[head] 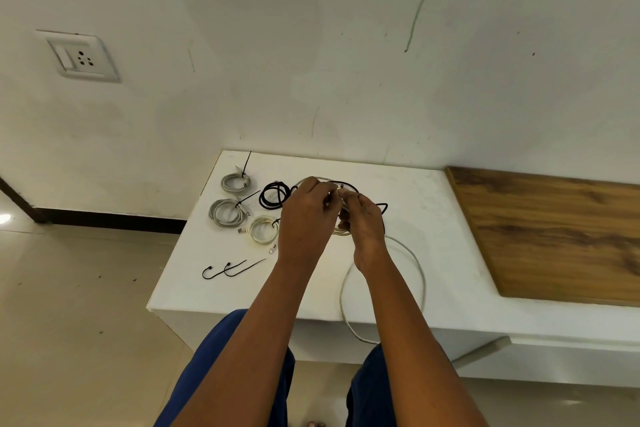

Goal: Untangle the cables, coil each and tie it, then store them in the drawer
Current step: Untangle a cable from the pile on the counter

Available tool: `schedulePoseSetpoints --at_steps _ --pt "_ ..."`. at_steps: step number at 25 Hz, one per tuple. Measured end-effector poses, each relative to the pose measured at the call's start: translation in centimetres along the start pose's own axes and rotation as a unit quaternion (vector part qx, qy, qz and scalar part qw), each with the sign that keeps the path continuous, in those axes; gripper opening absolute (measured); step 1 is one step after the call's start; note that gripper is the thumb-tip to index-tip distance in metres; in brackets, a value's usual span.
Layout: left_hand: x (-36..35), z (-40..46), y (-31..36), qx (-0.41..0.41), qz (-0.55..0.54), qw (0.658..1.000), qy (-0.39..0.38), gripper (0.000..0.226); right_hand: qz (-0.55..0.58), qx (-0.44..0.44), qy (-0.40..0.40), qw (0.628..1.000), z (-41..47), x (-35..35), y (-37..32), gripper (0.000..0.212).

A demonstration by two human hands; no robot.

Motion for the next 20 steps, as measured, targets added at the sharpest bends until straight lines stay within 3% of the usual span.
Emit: schedulePoseSetpoints --at_steps 15,20 --pt "-0.02 0.13 -0.23 0.004 0.004 1.000 0.002 0.005 -0.038 0.029 -0.004 0.999 -0.18 -0.09 -0.45 0.020" --pt "-0.02 0.39 -1.01 0.019 -0.043 0.999 0.008 0.009 -0.038 0.044 -0.030 0.998 -0.21 -0.32 -0.65 0.017"
Point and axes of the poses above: each hand's wrist, its own z-axis towards the middle knuckle, its own x-axis out of the back of the hand, y = z × x, the point moved 7 cm from there along z, towards the middle knuckle, and after that the axes turned 3 degrees about -y, right-handed, at the moved point
